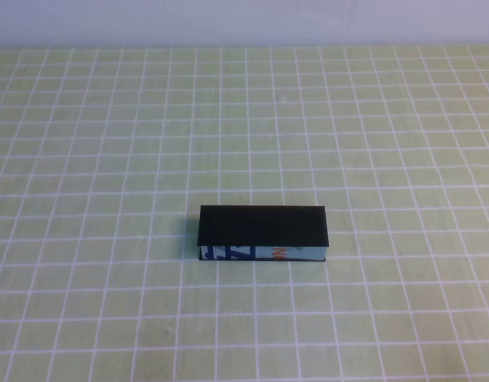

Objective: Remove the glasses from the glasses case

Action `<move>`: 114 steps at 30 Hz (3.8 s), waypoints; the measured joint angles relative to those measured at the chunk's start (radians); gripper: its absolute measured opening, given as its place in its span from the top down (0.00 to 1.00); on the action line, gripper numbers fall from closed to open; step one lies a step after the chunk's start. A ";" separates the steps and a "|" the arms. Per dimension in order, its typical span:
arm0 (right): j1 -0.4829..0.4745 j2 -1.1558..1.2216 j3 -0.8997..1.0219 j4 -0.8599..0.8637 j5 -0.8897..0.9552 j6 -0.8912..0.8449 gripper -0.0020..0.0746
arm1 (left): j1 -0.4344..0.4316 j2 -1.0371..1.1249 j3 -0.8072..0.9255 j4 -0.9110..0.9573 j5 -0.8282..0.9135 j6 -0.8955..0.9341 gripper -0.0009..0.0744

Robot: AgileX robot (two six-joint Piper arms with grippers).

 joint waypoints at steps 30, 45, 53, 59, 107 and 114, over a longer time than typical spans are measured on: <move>0.000 0.000 0.000 0.000 0.000 0.000 1.00 | 0.000 0.000 0.000 0.016 -0.003 0.000 0.99; 0.000 0.000 0.000 0.000 0.000 0.000 1.00 | 0.000 0.000 0.000 -0.554 -0.214 -0.001 0.99; 0.000 0.000 0.000 0.000 0.000 0.000 1.00 | 0.000 0.059 -0.039 -0.691 -0.160 -0.014 0.99; 0.000 0.000 0.000 0.000 0.000 0.000 1.00 | 0.000 0.358 -0.276 -0.652 0.102 0.050 0.99; 0.000 0.000 0.000 0.002 -0.008 0.000 1.00 | -0.105 2.101 -1.467 -0.886 0.464 0.801 0.99; 0.000 0.000 0.000 0.205 -0.122 0.000 1.00 | -0.105 2.126 -1.467 -0.895 0.442 0.801 0.99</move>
